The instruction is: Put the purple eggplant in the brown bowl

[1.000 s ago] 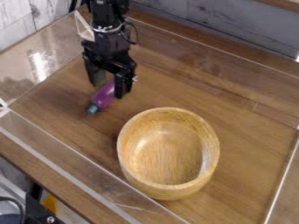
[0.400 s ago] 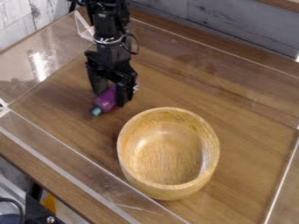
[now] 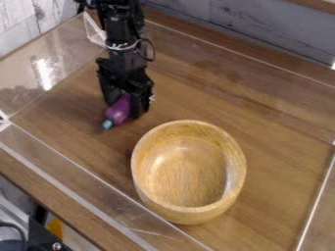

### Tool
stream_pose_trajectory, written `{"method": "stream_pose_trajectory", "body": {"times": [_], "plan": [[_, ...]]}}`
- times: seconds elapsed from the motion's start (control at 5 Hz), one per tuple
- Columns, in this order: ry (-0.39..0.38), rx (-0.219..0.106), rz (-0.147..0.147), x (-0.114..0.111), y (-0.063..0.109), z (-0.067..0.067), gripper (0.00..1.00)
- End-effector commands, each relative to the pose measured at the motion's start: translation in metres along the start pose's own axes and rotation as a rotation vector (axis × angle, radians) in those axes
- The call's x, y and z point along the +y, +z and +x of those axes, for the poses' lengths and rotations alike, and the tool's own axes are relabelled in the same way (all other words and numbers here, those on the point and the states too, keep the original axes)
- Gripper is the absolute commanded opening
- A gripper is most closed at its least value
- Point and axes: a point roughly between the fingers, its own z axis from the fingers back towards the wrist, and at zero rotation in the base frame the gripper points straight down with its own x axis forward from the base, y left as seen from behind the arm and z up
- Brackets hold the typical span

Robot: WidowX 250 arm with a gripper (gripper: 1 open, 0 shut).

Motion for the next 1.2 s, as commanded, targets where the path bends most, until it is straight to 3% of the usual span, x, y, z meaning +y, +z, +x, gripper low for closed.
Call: {"method": "stream_pose_trajectory", "body": {"times": [0.0, 0.2, 1.0], "plan": [[0.009, -0.053, 0.016, 0.010, 0.013, 0.010, 1.00], [0.012, -0.051, 0.014, 0.010, 0.011, 0.011, 0.00], [0.022, -0.041, 0.017, 0.004, 0.022, 0.006, 0.00]]}}
